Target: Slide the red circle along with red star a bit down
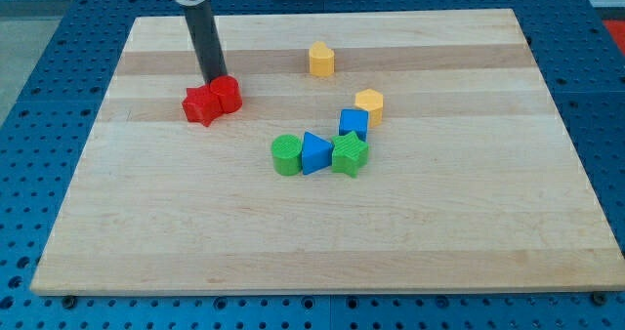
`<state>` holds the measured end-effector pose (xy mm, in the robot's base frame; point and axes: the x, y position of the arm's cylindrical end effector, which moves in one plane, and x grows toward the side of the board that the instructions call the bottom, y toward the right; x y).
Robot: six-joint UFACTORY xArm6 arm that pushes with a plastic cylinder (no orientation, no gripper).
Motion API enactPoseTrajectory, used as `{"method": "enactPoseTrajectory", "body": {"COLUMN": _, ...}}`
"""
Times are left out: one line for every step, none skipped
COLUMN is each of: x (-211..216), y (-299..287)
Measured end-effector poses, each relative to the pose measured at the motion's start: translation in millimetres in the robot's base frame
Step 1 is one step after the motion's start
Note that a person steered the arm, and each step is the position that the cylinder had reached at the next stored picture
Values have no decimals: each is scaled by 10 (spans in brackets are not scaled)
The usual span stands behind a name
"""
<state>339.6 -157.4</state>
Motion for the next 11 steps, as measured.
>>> {"method": "enactPoseTrajectory", "body": {"x": 102, "y": -181}}
{"method": "enactPoseTrajectory", "body": {"x": 151, "y": -194}}
{"method": "enactPoseTrajectory", "body": {"x": -212, "y": 214}}
{"method": "enactPoseTrajectory", "body": {"x": -199, "y": 789}}
{"method": "enactPoseTrajectory", "body": {"x": -24, "y": 902}}
{"method": "enactPoseTrajectory", "body": {"x": -24, "y": 902}}
{"method": "enactPoseTrajectory", "body": {"x": -5, "y": 876}}
{"method": "enactPoseTrajectory", "body": {"x": 8, "y": 733}}
{"method": "enactPoseTrajectory", "body": {"x": 166, "y": 493}}
{"method": "enactPoseTrajectory", "body": {"x": 335, "y": 310}}
{"method": "enactPoseTrajectory", "body": {"x": 490, "y": 196}}
